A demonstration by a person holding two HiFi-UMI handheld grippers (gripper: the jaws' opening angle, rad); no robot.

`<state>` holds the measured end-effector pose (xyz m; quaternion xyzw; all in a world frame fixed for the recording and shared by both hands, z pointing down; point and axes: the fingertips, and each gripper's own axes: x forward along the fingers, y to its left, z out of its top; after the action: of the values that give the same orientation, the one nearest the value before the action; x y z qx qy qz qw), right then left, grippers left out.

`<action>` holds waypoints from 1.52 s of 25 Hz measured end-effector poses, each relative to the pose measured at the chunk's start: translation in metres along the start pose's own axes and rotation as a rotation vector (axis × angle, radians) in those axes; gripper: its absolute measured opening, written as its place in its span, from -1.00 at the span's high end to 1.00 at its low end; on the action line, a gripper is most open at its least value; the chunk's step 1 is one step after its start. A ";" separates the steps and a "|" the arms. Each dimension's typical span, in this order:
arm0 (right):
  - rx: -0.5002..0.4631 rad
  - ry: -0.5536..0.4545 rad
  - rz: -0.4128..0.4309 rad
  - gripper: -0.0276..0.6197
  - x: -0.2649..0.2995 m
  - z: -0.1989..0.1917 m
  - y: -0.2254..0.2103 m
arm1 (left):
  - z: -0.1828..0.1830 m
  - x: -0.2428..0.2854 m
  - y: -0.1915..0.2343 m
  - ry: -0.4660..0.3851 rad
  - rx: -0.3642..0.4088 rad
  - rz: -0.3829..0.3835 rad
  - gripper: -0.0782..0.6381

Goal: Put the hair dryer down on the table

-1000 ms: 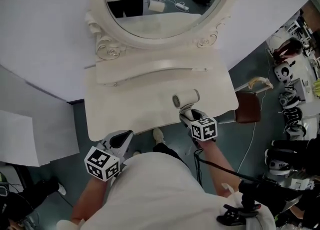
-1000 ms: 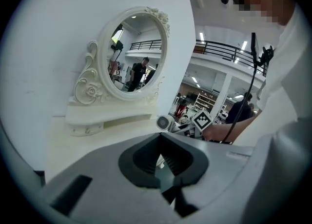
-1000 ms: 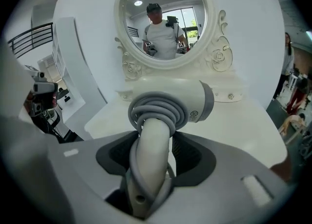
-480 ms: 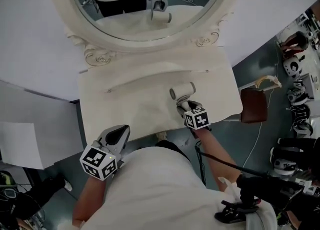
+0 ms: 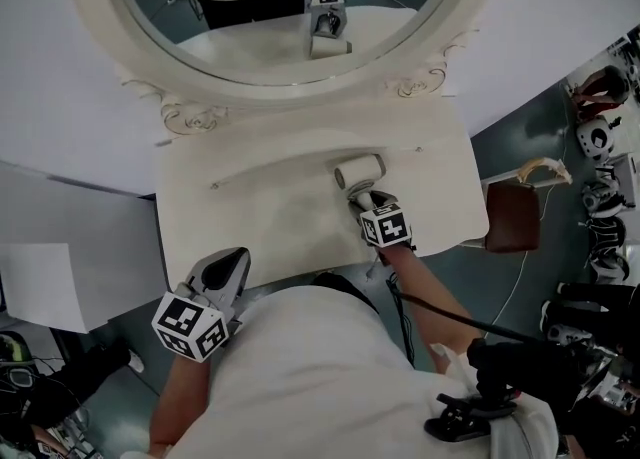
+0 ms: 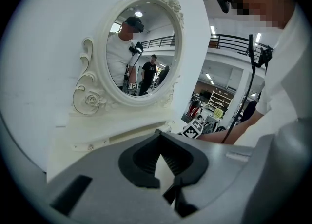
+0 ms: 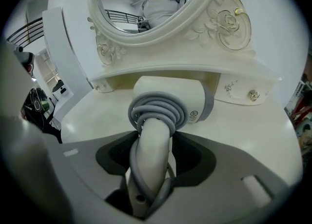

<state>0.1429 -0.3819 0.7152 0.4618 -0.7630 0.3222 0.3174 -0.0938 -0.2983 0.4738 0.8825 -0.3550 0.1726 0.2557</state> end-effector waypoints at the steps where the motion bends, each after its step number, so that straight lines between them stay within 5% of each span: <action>1: -0.002 0.002 -0.001 0.24 0.003 0.001 -0.002 | 0.000 0.002 0.001 0.000 -0.003 0.006 0.79; 38: -0.103 -0.023 -0.105 0.21 0.045 0.034 -0.037 | -0.005 0.008 0.009 0.000 -0.048 0.116 0.79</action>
<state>0.1536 -0.4449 0.7373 0.4879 -0.7569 0.2603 0.3483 -0.0957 -0.3053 0.4851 0.8542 -0.4094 0.1785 0.2664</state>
